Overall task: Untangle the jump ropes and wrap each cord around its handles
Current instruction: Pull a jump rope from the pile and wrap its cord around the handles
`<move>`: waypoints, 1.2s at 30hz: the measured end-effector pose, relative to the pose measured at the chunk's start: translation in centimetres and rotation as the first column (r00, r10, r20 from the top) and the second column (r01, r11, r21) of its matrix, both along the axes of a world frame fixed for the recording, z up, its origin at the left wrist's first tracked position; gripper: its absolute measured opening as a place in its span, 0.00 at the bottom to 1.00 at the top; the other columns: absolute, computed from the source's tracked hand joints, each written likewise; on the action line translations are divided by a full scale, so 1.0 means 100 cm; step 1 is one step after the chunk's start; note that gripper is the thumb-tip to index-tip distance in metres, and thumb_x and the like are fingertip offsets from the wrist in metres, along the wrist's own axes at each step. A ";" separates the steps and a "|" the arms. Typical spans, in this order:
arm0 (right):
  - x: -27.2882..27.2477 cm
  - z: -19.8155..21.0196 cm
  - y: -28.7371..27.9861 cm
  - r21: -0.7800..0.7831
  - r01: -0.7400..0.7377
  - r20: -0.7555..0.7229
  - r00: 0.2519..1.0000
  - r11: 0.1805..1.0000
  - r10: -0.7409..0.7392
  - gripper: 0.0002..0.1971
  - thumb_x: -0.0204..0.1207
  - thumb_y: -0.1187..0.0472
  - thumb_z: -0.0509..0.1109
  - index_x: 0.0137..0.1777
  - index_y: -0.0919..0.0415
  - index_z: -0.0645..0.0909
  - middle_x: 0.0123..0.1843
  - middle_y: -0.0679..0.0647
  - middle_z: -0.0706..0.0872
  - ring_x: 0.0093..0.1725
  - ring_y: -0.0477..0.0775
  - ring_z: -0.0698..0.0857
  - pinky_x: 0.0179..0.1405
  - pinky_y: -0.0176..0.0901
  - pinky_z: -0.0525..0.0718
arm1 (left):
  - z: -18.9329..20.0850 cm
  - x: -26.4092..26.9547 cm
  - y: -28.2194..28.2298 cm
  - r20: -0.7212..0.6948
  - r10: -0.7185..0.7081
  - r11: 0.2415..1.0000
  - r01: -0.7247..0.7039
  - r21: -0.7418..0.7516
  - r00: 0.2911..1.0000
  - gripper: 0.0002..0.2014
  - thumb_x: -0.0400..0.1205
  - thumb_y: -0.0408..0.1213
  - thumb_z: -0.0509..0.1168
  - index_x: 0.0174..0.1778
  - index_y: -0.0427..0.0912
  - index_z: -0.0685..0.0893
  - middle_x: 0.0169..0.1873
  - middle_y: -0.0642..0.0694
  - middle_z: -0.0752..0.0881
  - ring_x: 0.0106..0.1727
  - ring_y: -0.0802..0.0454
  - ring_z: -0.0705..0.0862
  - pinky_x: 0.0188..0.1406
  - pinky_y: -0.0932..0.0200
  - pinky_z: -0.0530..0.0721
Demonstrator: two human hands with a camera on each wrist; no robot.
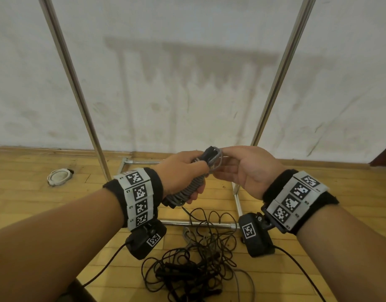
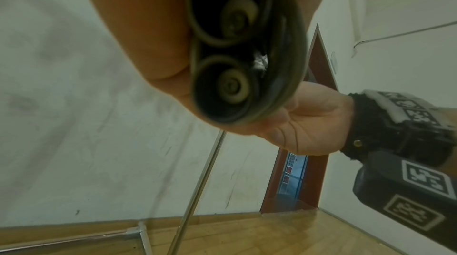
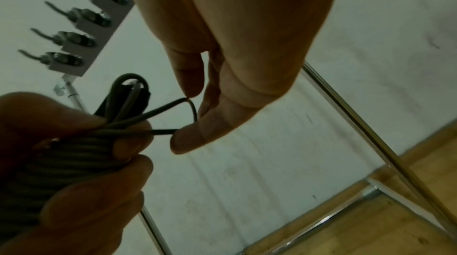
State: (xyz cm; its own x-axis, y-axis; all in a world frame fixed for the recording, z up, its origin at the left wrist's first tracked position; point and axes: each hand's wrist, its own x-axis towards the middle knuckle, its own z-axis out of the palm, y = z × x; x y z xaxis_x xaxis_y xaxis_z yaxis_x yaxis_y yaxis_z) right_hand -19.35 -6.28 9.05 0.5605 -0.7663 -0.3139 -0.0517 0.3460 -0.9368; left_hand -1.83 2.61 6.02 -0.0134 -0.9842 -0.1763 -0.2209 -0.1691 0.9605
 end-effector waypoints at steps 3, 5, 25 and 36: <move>0.002 0.000 0.003 -0.070 -0.041 -0.061 0.997 0.997 0.037 0.13 0.88 0.60 0.67 0.63 0.69 0.86 0.59 0.73 0.90 0.48 0.65 0.92 0.50 0.54 0.93 | 0.000 0.001 0.000 0.061 0.019 1.000 -0.018 -0.005 0.998 0.05 0.92 0.41 0.61 0.53 0.51 0.81 0.32 0.44 0.89 0.29 0.45 0.87 0.28 0.53 0.86; 0.002 -0.002 0.004 -0.142 -0.061 -0.080 0.996 0.988 0.050 0.11 0.89 0.62 0.66 0.63 0.65 0.88 0.59 0.71 0.90 0.47 0.63 0.92 0.48 0.52 0.93 | 0.000 0.001 0.000 0.073 0.024 1.000 -0.024 -0.002 0.997 0.05 0.92 0.41 0.61 0.56 0.48 0.81 0.31 0.44 0.89 0.29 0.46 0.87 0.26 0.55 0.86; 0.014 -0.008 0.009 -0.532 -0.077 -0.208 0.977 0.843 -0.041 0.16 0.89 0.61 0.65 0.75 0.50 0.80 0.48 0.53 0.93 0.41 0.46 0.92 0.41 0.39 0.87 | 0.006 0.002 0.001 -0.021 0.151 0.988 -0.151 0.019 0.988 0.08 0.93 0.43 0.61 0.64 0.46 0.80 0.32 0.42 0.89 0.31 0.42 0.86 0.32 0.48 0.88; 0.017 -0.008 0.015 -0.519 -0.176 -0.293 0.956 0.837 0.020 0.22 0.87 0.61 0.60 0.79 0.45 0.74 0.67 0.52 0.86 0.63 0.52 0.88 0.65 0.53 0.88 | 0.005 -0.002 0.004 0.228 0.102 0.991 -0.119 0.061 0.968 0.07 0.93 0.46 0.61 0.61 0.49 0.79 0.34 0.43 0.90 0.30 0.47 0.89 0.32 0.50 0.92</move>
